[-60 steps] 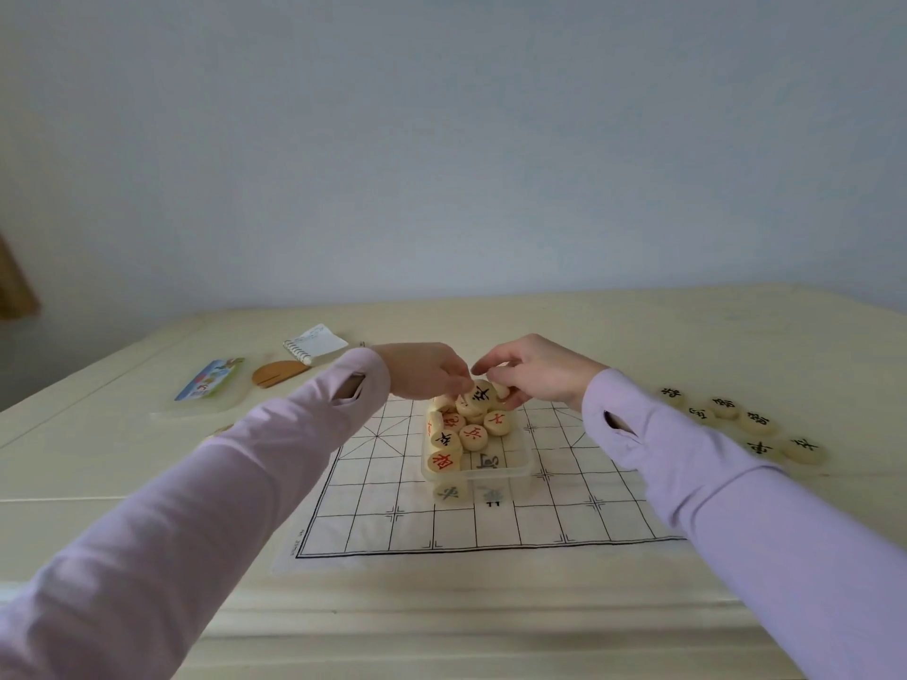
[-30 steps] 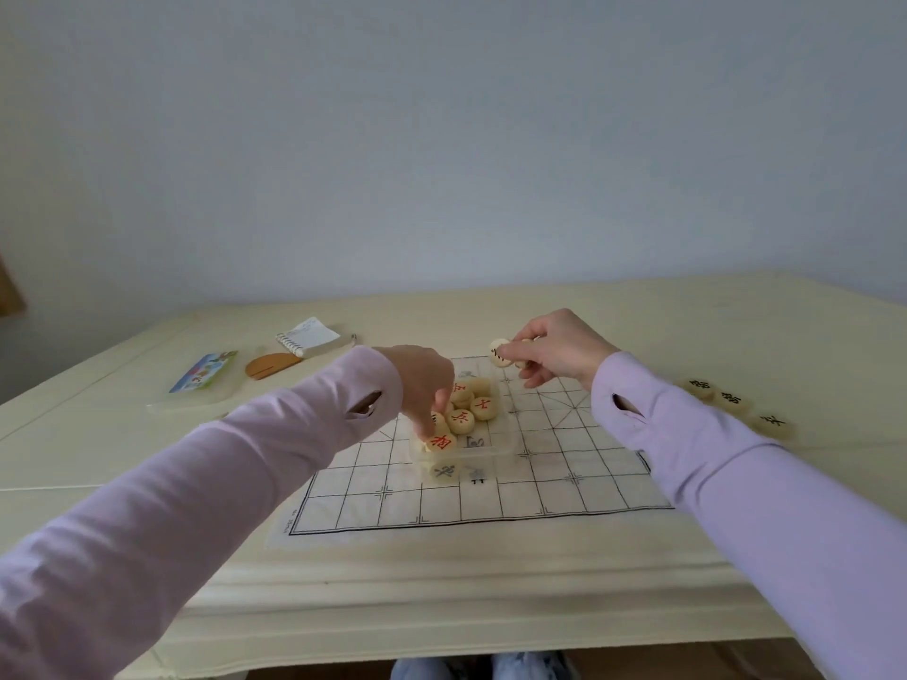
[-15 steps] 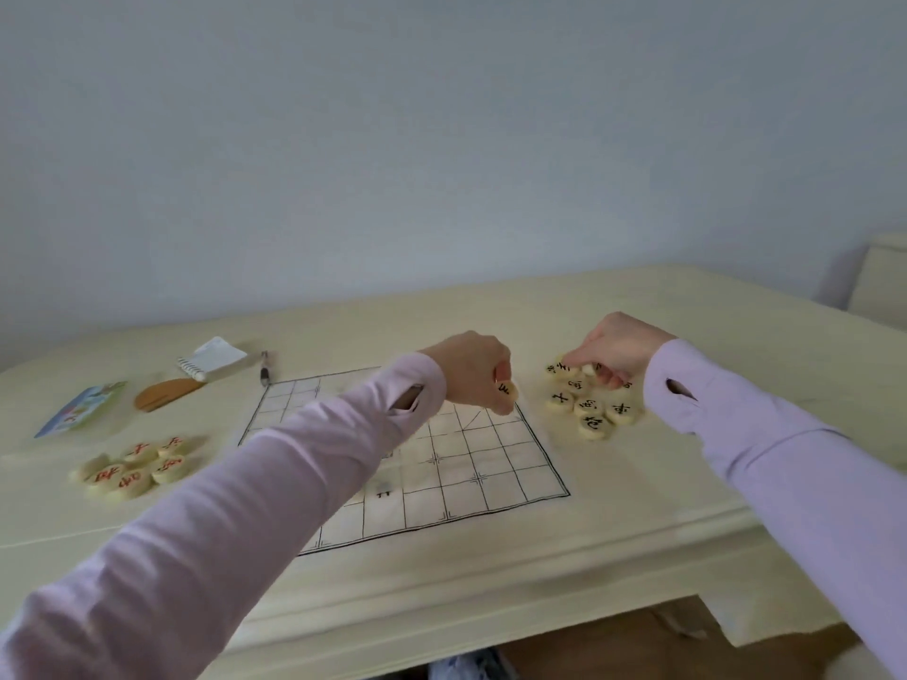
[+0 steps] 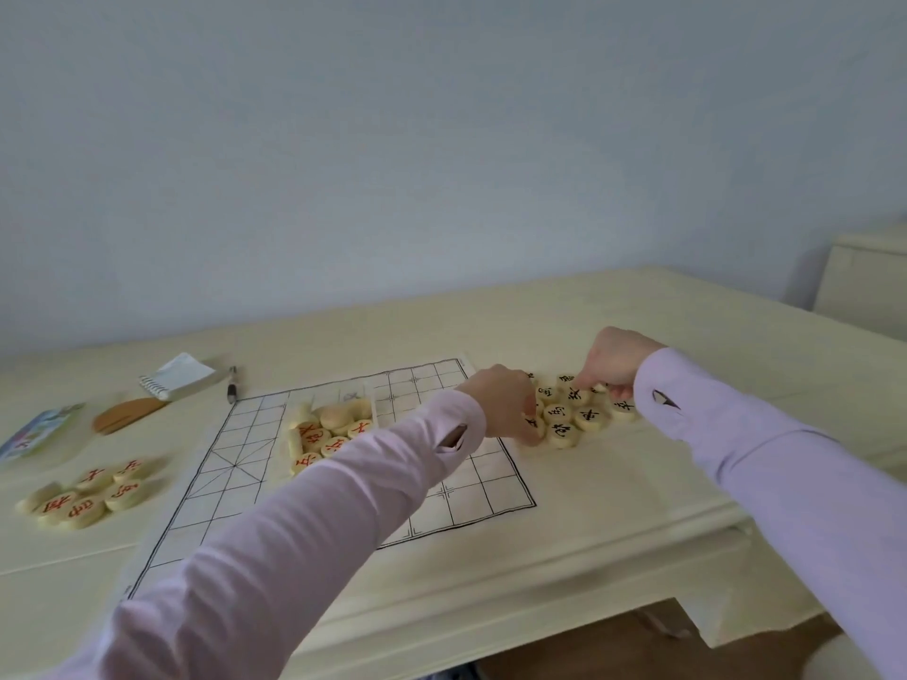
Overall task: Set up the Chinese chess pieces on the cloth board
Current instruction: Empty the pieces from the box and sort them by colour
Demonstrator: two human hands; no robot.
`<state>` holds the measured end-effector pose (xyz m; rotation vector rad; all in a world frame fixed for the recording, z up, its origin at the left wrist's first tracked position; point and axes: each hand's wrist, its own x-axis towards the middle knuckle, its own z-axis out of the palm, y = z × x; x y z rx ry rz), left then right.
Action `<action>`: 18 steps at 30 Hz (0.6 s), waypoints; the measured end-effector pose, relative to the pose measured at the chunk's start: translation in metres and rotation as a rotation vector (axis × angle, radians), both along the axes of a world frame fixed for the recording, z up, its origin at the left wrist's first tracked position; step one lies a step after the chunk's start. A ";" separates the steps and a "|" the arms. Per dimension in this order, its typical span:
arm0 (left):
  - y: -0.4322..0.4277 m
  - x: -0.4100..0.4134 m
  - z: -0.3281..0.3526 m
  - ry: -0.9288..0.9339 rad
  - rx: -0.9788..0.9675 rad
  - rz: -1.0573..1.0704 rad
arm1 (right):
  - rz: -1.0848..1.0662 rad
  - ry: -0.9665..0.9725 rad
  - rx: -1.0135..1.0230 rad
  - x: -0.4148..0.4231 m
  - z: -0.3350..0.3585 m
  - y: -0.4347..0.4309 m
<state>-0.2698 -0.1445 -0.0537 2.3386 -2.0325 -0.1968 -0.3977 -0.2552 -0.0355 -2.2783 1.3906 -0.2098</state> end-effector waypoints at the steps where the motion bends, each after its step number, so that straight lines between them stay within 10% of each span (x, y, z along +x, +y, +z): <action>1: 0.000 0.000 0.000 0.014 -0.008 0.000 | -0.008 0.006 -0.029 0.000 0.000 0.001; 18: 0.008 -0.004 0.008 -0.009 -0.042 -0.033 | 0.026 0.118 -0.104 -0.012 0.001 0.006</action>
